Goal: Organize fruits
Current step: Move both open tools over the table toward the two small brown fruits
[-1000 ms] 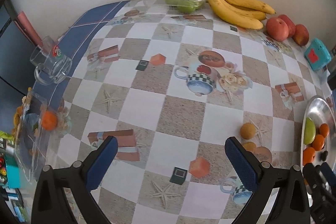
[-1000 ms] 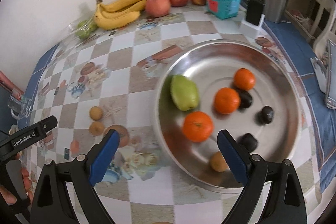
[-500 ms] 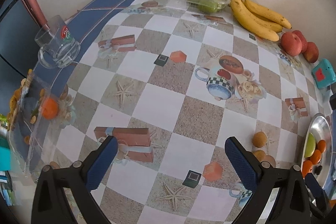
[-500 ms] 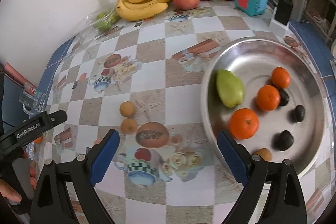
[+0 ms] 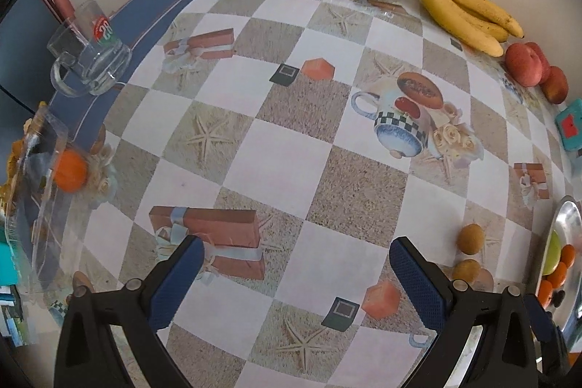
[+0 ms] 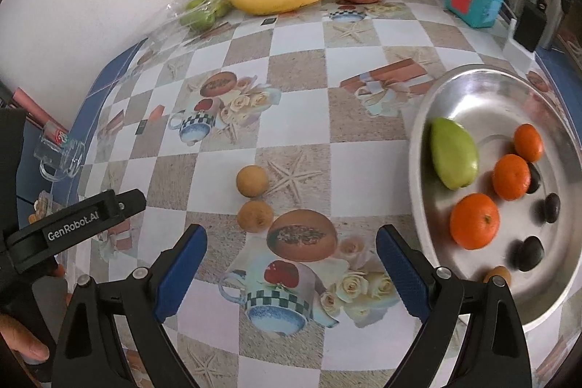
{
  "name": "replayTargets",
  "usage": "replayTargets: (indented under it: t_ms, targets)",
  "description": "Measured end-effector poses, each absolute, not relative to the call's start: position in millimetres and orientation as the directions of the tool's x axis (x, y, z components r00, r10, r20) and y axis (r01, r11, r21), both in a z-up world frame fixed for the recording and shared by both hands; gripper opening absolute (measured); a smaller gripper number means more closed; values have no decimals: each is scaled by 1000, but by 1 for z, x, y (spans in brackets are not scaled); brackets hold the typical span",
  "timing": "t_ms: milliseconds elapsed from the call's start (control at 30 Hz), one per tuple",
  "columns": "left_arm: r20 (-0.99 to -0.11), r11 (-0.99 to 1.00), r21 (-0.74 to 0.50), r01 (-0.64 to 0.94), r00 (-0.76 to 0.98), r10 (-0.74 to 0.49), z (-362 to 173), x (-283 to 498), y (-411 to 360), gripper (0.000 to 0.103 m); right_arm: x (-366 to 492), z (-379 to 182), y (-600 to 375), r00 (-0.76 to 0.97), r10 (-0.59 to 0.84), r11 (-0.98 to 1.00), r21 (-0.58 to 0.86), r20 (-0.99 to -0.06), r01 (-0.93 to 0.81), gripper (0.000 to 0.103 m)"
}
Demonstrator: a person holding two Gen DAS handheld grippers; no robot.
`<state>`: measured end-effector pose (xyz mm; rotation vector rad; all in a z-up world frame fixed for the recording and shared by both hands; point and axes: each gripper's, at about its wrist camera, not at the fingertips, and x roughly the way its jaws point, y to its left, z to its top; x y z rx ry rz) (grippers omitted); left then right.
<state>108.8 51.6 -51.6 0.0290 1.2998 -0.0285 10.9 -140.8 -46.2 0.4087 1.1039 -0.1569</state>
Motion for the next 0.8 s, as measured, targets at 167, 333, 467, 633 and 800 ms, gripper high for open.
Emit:
replayTargets:
  t_ms: [167,333,467,633,800]
  targets:
    - [-970,999,-18,31,242,-25,-59,112,53,103,18,-52,-132,445,67,933,215,-893,290,94]
    - [-975,999,-27,17,221,-30,-67,115,55,103,23,-65,-129,415,46,944,175,-909,280,94]
    - [-975,1000,-30,11,219,-31,-69,117,56,103,26,-69,-129,417,39,947,167,-908,274,94]
    - [-975,999,-40,2,221,-39,-72,121,63,103,30,-72,-126,425,39,947,169,-904,274,94]
    - [-974,999,-48,7,221,-48,-71,125,65,103,34,-73,-122,427,26,956,147,-904,252,94]
